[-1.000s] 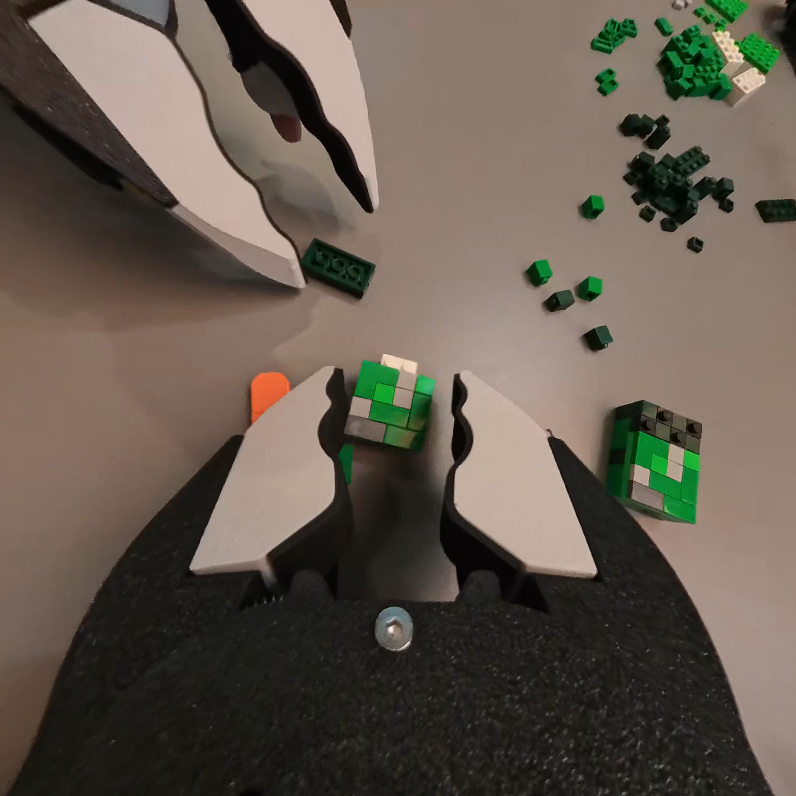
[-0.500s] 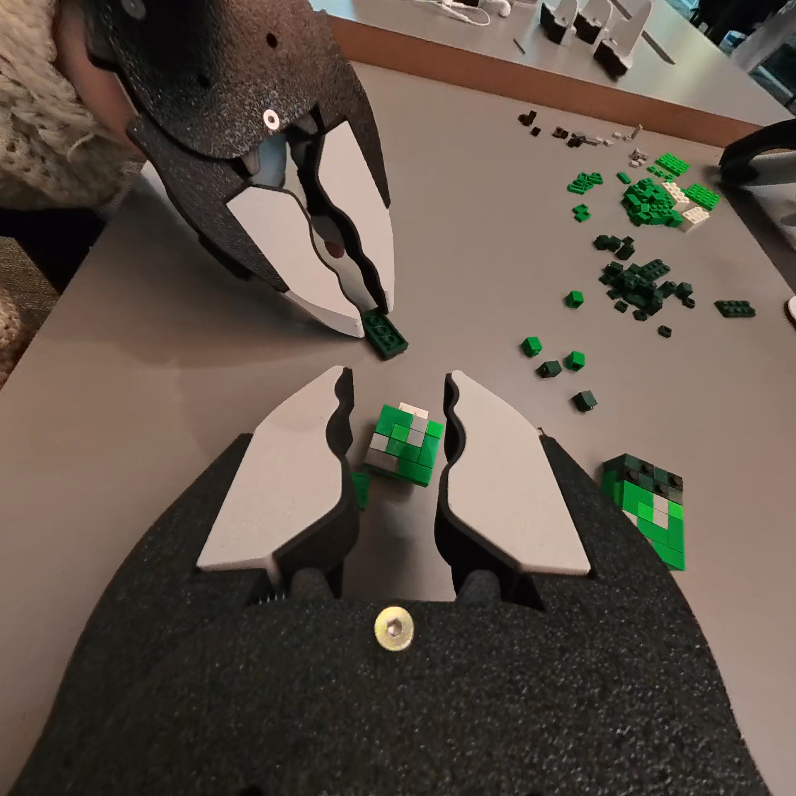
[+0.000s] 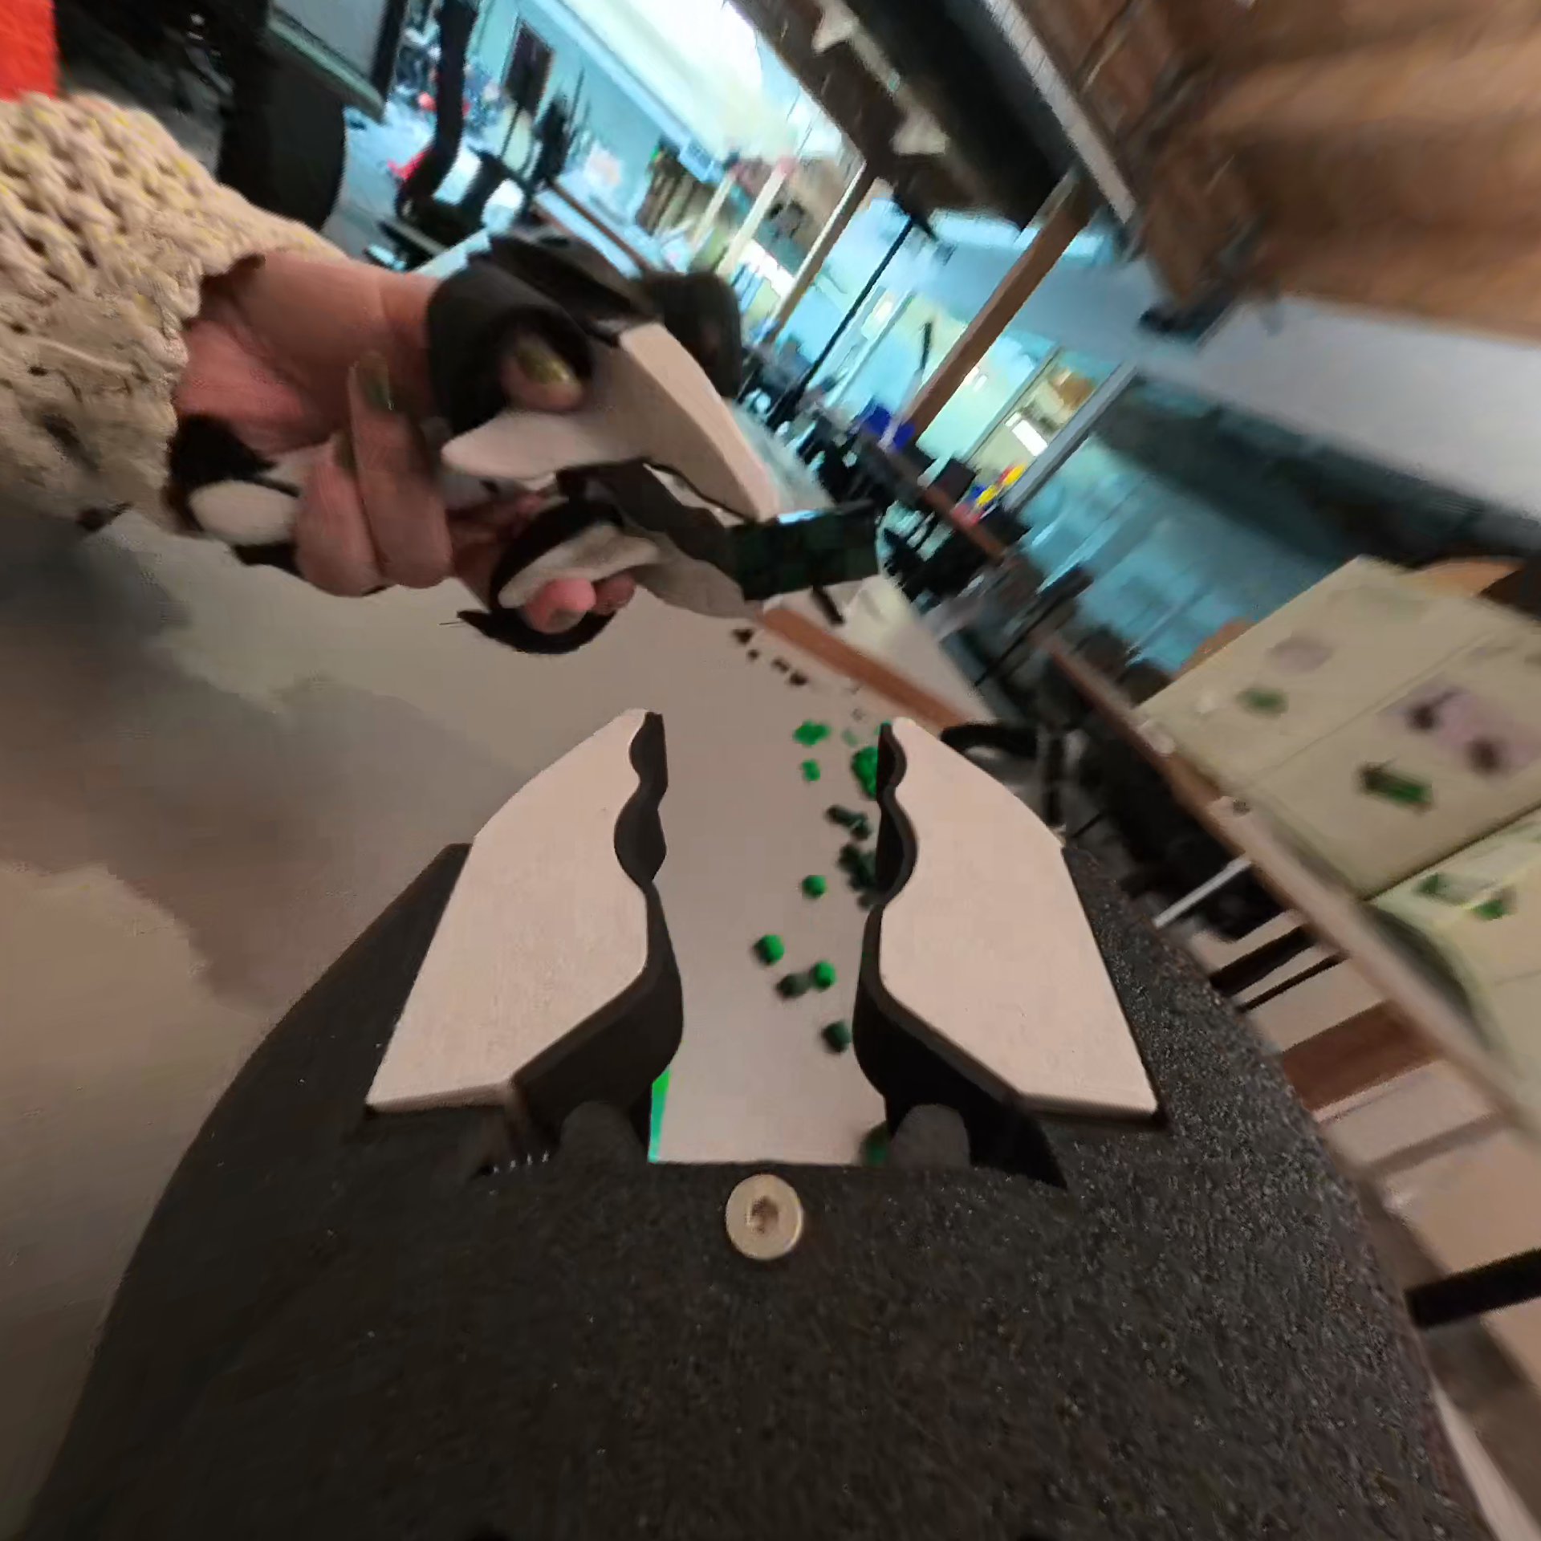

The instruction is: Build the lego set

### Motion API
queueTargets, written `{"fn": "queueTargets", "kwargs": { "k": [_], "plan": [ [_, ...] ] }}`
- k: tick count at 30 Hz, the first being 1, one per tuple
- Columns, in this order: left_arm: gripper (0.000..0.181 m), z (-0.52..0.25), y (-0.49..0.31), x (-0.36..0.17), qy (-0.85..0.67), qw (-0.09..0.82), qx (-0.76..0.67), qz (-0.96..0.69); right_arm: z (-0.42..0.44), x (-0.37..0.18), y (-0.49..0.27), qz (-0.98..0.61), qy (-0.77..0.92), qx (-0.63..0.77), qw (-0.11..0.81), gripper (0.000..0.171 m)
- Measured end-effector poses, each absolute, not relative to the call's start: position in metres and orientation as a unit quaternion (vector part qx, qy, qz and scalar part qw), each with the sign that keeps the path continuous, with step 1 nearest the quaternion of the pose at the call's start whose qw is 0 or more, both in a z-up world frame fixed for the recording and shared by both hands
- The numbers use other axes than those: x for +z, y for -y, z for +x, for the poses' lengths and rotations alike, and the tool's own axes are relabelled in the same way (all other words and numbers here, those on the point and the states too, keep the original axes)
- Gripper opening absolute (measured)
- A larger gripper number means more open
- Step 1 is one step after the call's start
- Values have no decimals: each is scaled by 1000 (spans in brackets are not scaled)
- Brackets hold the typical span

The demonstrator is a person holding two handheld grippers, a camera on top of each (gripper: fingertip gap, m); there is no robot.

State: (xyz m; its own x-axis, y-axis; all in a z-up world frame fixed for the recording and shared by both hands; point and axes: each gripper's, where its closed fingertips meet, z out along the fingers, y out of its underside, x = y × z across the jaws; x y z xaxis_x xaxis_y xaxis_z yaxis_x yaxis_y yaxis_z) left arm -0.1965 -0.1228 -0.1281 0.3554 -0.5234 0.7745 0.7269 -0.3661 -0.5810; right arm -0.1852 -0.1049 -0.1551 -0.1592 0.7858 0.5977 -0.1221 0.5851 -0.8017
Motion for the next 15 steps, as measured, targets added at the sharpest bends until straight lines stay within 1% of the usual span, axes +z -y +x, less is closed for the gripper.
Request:
{"fn": "queueTargets", "kwargs": {
  "k": [1, 4, 12, 14, 15],
  "plan": [
    [17, -200, 125, -124, 96, 550, -588, -585, -184, -149, 107, -236, 652, 366, 621, 48],
    [17, -194, 128, -132, 92, 536, -587, -600, -183, -139, 113, -198, 633, 319, 677, 47],
    [17, -176, 126, -138, 80, 499, -612, -608, -185, -139, 122, -195, 632, 326, 675, 46],
    [17, -172, 125, -142, 77, 492, -607, -620, -184, -137, 122, -196, 629, 330, 676, 43],
    [17, -170, 125, -144, 76, 490, -605, -623, -183, -137, 121, -196, 628, 331, 676, 39]
  ]
}}
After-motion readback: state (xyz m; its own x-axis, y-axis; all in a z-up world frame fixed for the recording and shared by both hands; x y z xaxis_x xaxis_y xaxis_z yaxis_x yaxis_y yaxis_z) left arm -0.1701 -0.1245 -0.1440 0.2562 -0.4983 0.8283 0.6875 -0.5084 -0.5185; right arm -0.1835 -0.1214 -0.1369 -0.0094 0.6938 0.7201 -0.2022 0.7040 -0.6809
